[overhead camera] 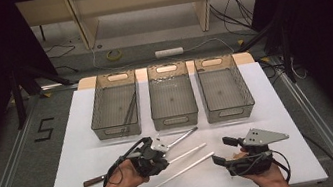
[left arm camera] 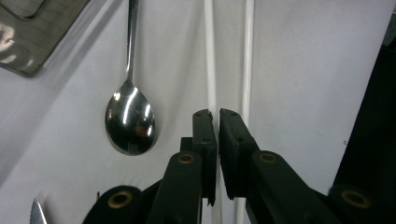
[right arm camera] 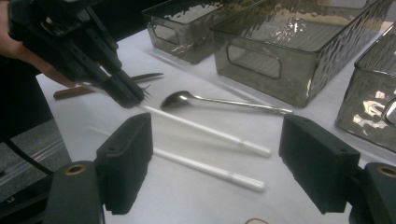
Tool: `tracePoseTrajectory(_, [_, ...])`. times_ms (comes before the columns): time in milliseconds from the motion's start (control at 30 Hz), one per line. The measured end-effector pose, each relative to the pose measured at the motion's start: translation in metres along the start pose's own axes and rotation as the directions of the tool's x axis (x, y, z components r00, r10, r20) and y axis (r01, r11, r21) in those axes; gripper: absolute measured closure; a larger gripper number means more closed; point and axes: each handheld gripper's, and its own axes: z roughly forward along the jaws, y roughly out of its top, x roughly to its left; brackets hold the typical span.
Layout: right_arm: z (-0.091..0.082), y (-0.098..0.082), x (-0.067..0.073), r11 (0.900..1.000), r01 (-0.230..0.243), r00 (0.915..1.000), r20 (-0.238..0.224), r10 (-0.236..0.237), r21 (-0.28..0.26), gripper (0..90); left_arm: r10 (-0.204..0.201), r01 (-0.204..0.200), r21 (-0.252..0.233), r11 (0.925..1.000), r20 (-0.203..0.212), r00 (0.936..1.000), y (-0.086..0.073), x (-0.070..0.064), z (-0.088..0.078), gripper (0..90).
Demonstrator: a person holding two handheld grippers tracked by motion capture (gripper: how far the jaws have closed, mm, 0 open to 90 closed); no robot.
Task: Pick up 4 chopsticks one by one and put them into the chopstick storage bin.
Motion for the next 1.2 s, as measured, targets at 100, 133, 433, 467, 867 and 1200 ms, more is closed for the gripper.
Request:
tracePoseTrajectory(100, [0.000, 0.000, 0.000, 1.000, -0.001, 1.0000, -0.001, 0.001, -0.002, 27.0, -0.013, 0.013, -0.022, 0.9997, -0.004, 0.9999, 0.000, 0.001, -0.006, 85.2])
tracePoseTrajectory(133, [0.000, 0.000, 0.000, 1.000, -0.001, 1.0000, -0.001, 0.001, -0.003, 27.0, -0.015, 0.015, -0.028, 0.9995, -0.005, 0.9999, 0.001, 0.001, -0.007, 85.1])
tracePoseTrajectory(433, [0.000, 0.000, -0.001, 1.000, -0.009, 1.0000, -0.003, 0.009, -0.002, 27.0, -0.048, 0.049, -0.082, 0.9955, 0.012, 0.9988, 0.001, 0.008, -0.024, 85.1])
tracePoseTrajectory(467, [0.000, 0.000, -0.001, 1.000, -0.009, 0.9999, -0.005, 0.009, -0.002, 27.0, -0.053, 0.054, -0.093, 0.9943, 0.011, 0.9986, 0.001, 0.009, -0.026, 85.1])
tracePoseTrajectory(867, [0.000, -0.001, -0.002, 1.000, -0.019, 0.9998, -0.007, 0.019, -0.002, 27.0, -0.079, 0.083, -0.164, 0.9830, 0.029, 0.9964, 0.004, 0.013, -0.048, 85.0])
tracePoseTrajectory(1200, [0.000, -0.001, -0.003, 1.000, -0.023, 0.9997, -0.005, 0.023, -0.004, 27.0, -0.126, 0.123, -0.236, 0.9638, 0.005, 0.9921, 0.004, 0.028, -0.071, 85.0])
